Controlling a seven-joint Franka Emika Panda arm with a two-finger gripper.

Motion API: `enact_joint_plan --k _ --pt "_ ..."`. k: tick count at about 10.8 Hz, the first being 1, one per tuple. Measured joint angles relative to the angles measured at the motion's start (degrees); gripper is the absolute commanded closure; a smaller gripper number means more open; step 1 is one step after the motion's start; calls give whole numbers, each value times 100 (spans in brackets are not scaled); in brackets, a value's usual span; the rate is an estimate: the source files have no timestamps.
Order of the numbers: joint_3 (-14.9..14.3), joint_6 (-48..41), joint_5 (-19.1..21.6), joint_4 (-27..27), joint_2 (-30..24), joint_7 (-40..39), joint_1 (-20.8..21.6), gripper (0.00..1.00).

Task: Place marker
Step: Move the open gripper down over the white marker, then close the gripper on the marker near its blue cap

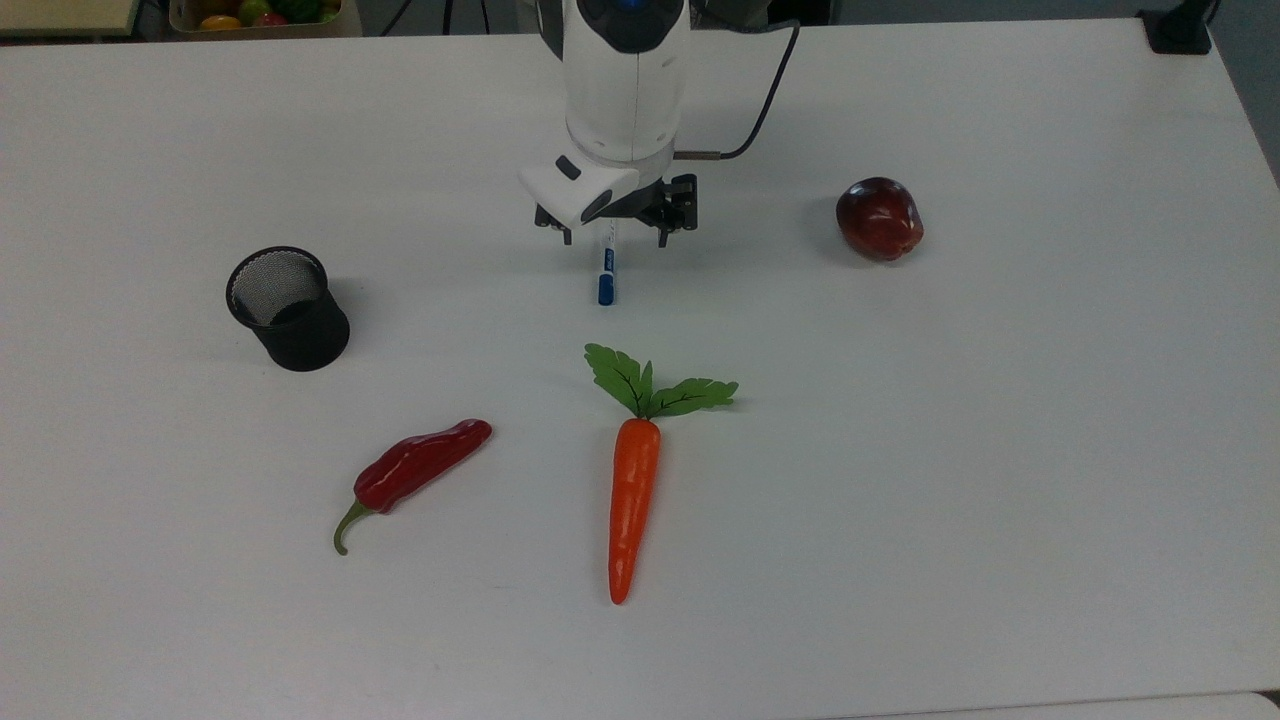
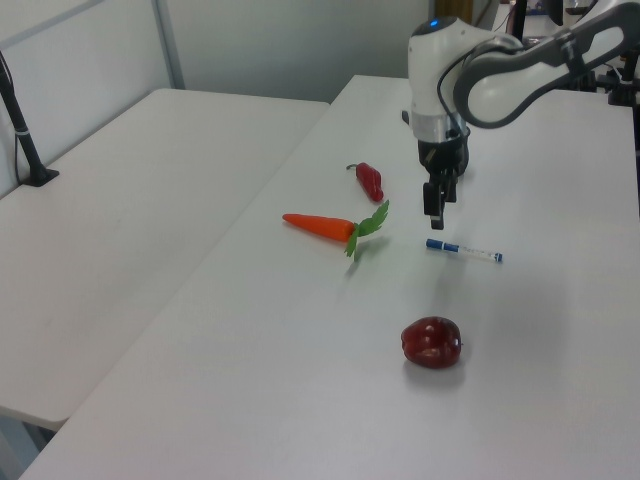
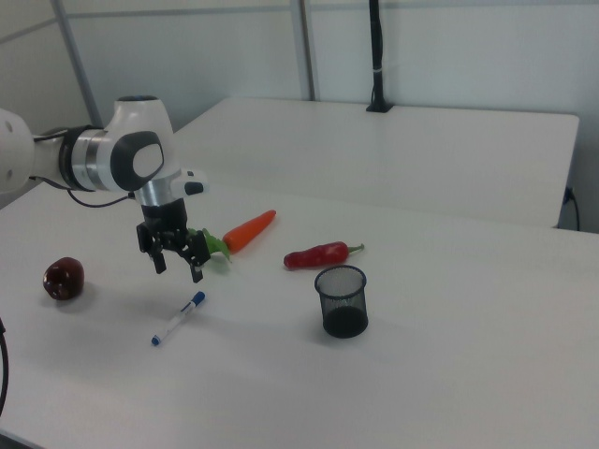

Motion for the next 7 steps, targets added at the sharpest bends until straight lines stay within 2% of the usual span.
enact_joint_plan --k 2,3,5,7 --pt "-4 181 -114 -125 156 4 -8 13" --pt "-6 367 -143 -241 223 6 -16 25" --pt "-9 632 -165 -348 371 11 -74 59" --pt "-13 713 -165 -351 419 11 -101 82"
